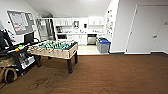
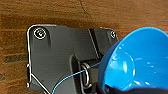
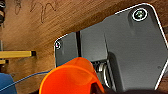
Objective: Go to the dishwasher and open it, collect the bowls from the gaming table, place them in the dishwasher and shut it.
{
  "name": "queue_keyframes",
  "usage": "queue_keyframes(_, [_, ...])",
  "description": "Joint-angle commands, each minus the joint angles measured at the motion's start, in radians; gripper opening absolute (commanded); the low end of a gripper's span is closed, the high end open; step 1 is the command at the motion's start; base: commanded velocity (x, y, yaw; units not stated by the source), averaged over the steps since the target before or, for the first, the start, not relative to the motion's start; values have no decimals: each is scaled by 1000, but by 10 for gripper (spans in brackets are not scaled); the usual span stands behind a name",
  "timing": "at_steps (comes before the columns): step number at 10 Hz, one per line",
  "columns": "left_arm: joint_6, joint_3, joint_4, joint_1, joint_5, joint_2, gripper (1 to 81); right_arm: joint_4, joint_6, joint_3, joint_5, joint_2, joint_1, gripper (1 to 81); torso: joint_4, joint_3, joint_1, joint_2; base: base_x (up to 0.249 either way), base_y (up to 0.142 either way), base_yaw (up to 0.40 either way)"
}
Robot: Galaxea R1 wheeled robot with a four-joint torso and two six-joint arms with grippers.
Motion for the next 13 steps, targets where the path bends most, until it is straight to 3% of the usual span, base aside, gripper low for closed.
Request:
queue_keyframes(1, [2,16,11,-46,12,-26,10,-17,-2,15,-33,-20,50,10,0,0,0,0,158,0,0])
queue_keyframes(9, [2,16,11,-46,12,-25,10,-17,-2,14,-34,-17,50,10,0,0,2,1,145,-72,0])
queue_keyframes(13, [2,16,11,-46,12,-23,10,-23,-2,14,-34,-17,50,10,0,0,1,0,109,0,0])
